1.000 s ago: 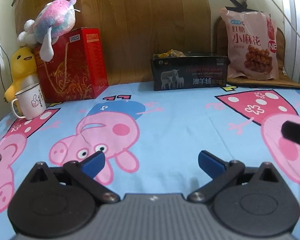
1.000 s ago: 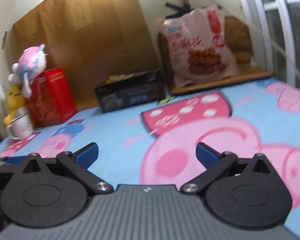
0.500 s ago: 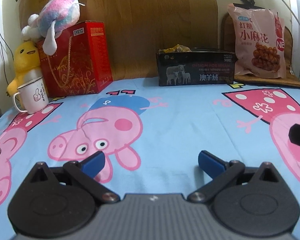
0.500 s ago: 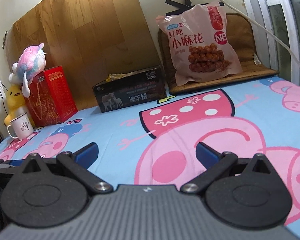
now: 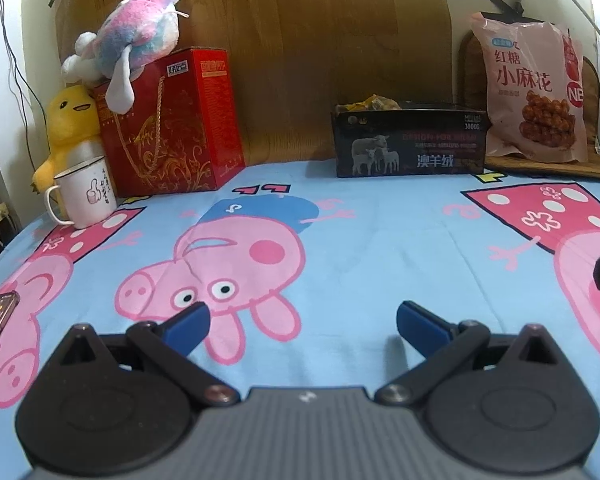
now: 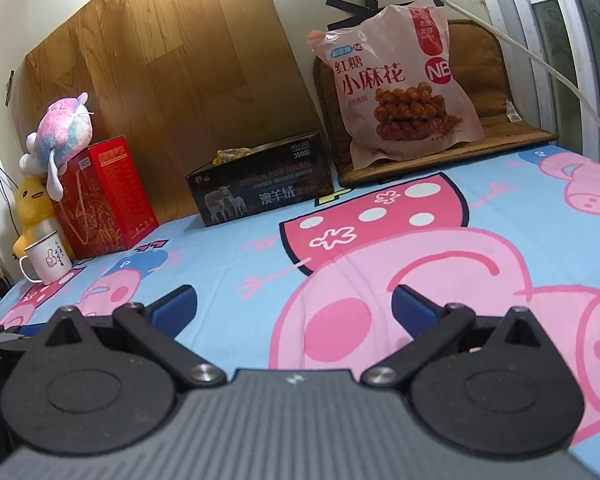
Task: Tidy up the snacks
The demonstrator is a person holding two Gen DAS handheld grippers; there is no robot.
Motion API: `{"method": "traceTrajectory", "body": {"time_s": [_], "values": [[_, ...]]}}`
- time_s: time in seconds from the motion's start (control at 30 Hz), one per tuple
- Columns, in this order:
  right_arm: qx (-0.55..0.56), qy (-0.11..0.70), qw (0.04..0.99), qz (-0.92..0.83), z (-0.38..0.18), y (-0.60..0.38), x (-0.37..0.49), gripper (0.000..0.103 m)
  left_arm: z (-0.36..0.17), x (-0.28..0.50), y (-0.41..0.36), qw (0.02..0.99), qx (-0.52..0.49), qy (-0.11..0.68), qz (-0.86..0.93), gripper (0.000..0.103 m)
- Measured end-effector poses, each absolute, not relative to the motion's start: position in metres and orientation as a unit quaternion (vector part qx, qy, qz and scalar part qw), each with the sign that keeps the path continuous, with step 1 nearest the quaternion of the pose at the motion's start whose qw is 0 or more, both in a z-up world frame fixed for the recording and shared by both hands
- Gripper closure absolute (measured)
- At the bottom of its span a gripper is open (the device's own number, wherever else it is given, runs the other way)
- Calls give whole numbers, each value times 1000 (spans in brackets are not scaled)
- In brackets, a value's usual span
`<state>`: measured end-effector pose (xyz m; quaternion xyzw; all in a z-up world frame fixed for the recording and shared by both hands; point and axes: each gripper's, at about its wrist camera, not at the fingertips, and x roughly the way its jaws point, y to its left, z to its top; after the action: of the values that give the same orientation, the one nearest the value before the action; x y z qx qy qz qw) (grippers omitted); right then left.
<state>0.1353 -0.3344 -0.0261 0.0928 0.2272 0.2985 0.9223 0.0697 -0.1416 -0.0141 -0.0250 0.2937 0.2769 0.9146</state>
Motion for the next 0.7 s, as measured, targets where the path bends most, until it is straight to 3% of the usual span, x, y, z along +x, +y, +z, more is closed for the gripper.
{"method": "traceTrajectory", "body": {"time_s": [0.7], "values": [[94, 228, 922, 297, -26, -335, 135, 0, -14, 72, -149, 914, 4, 292, 283, 0]]}}
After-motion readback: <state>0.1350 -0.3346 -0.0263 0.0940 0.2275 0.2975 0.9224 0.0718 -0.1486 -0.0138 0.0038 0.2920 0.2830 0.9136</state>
